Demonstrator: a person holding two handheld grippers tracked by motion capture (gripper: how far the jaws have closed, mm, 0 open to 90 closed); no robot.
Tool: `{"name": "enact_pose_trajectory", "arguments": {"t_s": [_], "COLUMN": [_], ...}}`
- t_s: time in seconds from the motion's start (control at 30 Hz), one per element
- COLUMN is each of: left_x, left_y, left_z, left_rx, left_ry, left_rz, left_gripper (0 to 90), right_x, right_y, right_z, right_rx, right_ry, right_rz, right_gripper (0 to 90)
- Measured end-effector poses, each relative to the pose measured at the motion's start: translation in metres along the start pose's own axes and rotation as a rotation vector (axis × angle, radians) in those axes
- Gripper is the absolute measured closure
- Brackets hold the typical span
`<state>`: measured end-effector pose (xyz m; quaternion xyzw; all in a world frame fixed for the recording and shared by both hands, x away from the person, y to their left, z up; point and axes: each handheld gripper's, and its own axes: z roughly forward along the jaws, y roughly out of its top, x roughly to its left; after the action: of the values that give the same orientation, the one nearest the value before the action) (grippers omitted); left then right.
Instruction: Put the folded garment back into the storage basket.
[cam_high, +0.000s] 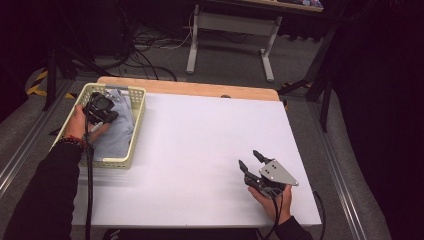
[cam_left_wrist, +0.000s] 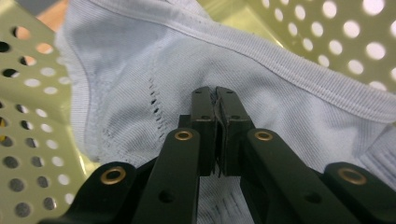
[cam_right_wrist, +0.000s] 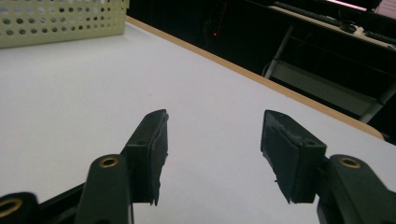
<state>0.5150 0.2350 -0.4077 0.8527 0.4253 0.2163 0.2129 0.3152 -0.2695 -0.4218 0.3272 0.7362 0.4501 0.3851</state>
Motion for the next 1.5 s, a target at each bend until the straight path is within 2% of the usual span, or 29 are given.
{"name": "enact_pose_trajectory", "arguments": {"t_s": [0.17, 0.27, 0.37, 0.57, 0.73, 0.93, 1.17, 1.3, 1.5], "left_x": [-0.001, -0.004, -0.006, -0.005, -0.006, -0.005, -0.012, -0.019, -0.034], "left_y": [0.0, 0.0, 0.0, -0.001, 0.0, -0.002, -0.007, -0.011, -0.015], "left_z": [0.005, 0.012, 0.016, 0.016, 0.01, -0.005, -0.029, -0.037, -0.049], "left_rx": [0.033, 0.072, 0.091, 0.092, 0.066, -0.01, -0.16, -0.217, -0.316], "left_ry": [-0.005, -0.024, -0.027, -0.028, -0.016, -0.008, 0.008, 0.017, 0.008], "left_rz": [0.008, 0.015, 0.019, 0.013, 0.012, 0.003, -0.026, -0.023, -0.017], "left_gripper": [87.7, 88.1, 88.2, 88.5, 88.8, 89.0, 89.0, 88.9, 86.9], "right_x": [-0.004, -0.003, -0.001, 0.002, 0.002, 0.002, 0.003, 0.003, 0.005], "right_y": [-0.008, -0.009, -0.009, -0.009, -0.009, -0.009, -0.01, -0.01, -0.01], "right_z": [-0.005, -0.005, -0.003, -0.001, 0.0, 0.002, 0.004, 0.005, 0.007], "right_rx": [0.019, 0.026, 0.024, 0.034, 0.031, 0.038, 0.045, 0.051, 0.056], "right_ry": [-0.008, -0.003, 0.002, 0.017, 0.023, 0.03, 0.055, 0.076, 0.087], "right_rz": [0.009, 0.005, 0.001, -0.012, -0.007, -0.004, 0.012, 0.037, 0.03], "right_gripper": [42.2, 42.1, 42.1, 41.4, 41.0, 40.5, 40.0, 38.7, 37.8]}}
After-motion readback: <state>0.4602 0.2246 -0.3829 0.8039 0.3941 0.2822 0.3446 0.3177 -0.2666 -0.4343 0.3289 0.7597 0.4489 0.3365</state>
